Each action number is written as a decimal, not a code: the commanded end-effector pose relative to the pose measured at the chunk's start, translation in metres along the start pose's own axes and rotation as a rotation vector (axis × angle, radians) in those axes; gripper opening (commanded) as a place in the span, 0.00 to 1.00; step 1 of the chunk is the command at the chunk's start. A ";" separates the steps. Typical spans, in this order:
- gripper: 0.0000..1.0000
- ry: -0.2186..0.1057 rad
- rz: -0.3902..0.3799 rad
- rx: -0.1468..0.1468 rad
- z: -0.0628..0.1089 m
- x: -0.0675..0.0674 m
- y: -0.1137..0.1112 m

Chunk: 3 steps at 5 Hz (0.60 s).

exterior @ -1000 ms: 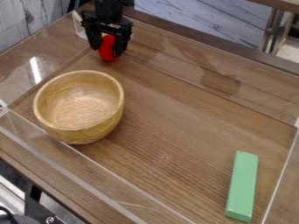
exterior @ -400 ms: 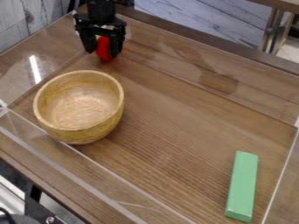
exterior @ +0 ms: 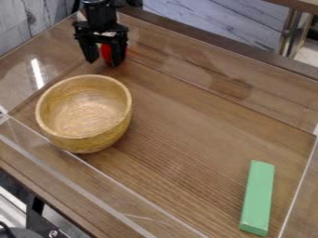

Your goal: Move the red fruit to the left

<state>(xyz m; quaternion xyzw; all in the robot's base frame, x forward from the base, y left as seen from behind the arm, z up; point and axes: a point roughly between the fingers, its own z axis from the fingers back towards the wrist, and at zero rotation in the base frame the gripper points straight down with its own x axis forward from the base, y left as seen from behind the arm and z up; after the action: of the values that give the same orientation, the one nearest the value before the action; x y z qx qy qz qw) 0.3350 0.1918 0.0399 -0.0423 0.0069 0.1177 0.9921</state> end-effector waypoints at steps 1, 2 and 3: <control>1.00 -0.092 0.013 0.007 0.042 -0.001 0.003; 1.00 -0.095 0.024 -0.016 0.048 -0.007 0.005; 1.00 -0.095 0.031 -0.035 0.052 -0.012 0.007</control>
<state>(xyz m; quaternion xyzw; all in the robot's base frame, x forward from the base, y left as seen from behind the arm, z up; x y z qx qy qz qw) 0.3194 0.1932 0.0548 -0.0752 0.0035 0.1377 0.9876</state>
